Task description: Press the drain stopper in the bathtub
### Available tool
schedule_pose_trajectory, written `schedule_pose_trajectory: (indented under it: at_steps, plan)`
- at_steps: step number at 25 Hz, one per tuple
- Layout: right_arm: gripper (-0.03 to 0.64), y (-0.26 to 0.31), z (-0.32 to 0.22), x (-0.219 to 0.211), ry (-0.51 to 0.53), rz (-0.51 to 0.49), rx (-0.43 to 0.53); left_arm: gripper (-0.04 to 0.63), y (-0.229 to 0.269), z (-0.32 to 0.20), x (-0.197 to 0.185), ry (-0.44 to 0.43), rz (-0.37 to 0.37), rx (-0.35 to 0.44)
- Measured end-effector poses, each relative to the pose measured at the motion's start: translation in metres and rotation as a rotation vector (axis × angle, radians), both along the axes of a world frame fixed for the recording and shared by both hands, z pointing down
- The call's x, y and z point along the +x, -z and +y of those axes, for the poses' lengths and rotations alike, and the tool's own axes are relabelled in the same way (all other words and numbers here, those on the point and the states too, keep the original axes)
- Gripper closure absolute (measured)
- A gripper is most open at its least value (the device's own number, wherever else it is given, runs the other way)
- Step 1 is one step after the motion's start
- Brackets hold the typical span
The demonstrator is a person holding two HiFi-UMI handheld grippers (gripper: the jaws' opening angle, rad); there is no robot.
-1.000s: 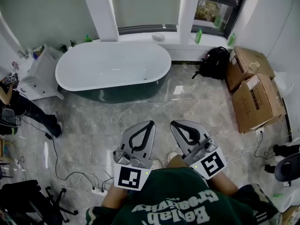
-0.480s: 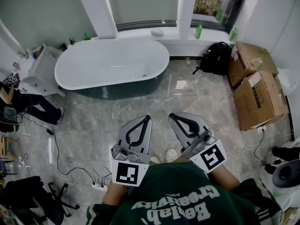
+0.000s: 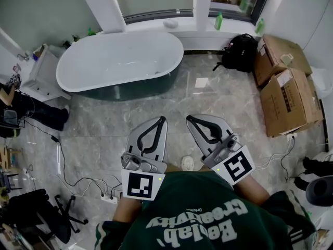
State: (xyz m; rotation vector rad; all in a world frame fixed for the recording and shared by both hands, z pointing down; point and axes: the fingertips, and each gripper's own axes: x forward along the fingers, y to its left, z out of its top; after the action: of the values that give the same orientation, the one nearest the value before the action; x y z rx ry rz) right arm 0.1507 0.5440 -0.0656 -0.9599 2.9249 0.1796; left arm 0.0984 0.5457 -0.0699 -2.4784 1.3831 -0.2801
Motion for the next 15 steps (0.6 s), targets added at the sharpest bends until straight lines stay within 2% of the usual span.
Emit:
schedule_pose_trajectory:
  at_steps: [15]
  plan:
    - [0.603,-0.009,0.006,0.032,-0.023,-0.029,-0.026,0.586,-0.003,0.003,0.025,-0.015,-0.015,-0.020]
